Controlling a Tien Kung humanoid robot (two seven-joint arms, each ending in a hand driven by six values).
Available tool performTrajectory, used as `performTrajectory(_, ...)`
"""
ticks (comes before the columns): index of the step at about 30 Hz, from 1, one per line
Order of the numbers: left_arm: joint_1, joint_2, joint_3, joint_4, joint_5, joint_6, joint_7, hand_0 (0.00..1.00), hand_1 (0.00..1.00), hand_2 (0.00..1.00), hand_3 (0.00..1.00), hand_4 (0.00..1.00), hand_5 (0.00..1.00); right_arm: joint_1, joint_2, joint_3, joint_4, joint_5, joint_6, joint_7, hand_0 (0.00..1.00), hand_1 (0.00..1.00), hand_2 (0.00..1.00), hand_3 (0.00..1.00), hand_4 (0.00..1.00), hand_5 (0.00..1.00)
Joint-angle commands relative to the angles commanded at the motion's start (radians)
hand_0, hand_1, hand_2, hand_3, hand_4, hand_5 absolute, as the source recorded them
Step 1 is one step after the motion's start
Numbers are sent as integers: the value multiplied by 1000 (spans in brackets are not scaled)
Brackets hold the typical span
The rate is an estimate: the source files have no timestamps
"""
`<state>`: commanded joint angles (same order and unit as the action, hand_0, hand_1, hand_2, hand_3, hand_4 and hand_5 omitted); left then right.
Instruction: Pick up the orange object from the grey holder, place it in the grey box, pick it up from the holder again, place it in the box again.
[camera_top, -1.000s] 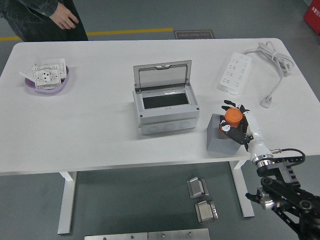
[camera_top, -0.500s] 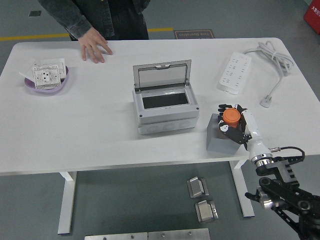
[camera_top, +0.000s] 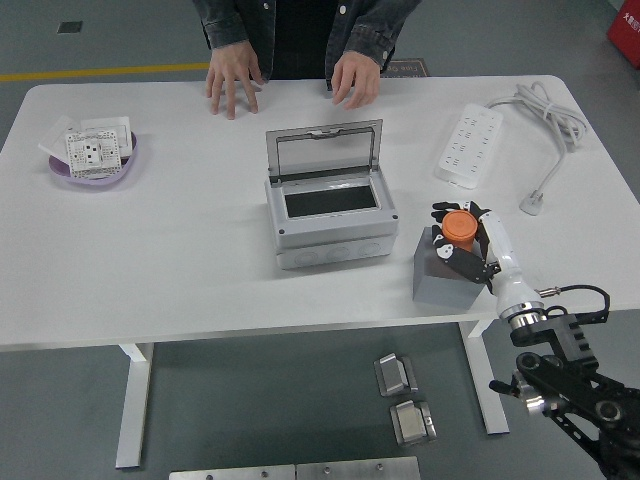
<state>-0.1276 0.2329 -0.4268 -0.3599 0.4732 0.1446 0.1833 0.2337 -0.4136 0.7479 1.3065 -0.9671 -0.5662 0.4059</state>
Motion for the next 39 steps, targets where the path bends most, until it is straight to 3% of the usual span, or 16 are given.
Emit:
performTrajectory(7,4,6,60,27,-58,1,3,659,658,620,651,635,450,56,-12,-19,52,-48,-33,-31,791,693,642,517,23,2)
performTrajectory(14,15,13,128,49,-130,1,3,658,657,620,652,635,452,169,10,-60,30,-81,-79,-75,756,678,630,488,54,2)
performTrajectory(15,17,13,135,51,-137,1,3,658,657,620,652,637,455,186,14,-64,23,-92,-79,-86,122,261,500,363,150,2)
performTrajectory(20,33,17,166,57,-168,1,3,658,657,620,652,637,455,276,49,-103,-26,-164,-79,-170,122,261,500,363,150,2)
performTrajectory(21,36,17,172,59,-174,0,3,658,656,620,652,637,454,296,59,-120,-44,-184,-79,-191,2,110,379,285,92,2)
performTrajectory(26,41,19,190,63,-192,0,3,658,656,620,652,637,454,399,99,-208,-144,-309,-68,-314,2,110,379,285,92,2)
performTrajectory(27,41,19,191,63,-193,0,3,658,656,619,651,639,456,415,104,-222,-161,-333,-62,-336,2,44,282,243,29,8)
performTrajectory(34,38,20,199,63,-199,-1,2,658,656,619,651,638,456,536,138,-338,-280,-440,-11,-489,2,24,241,222,3,35)
performTrajectory(39,37,23,213,66,-212,0,2,658,656,618,650,636,455,599,162,-418,-335,-414,-6,-516,2,28,246,227,16,57)
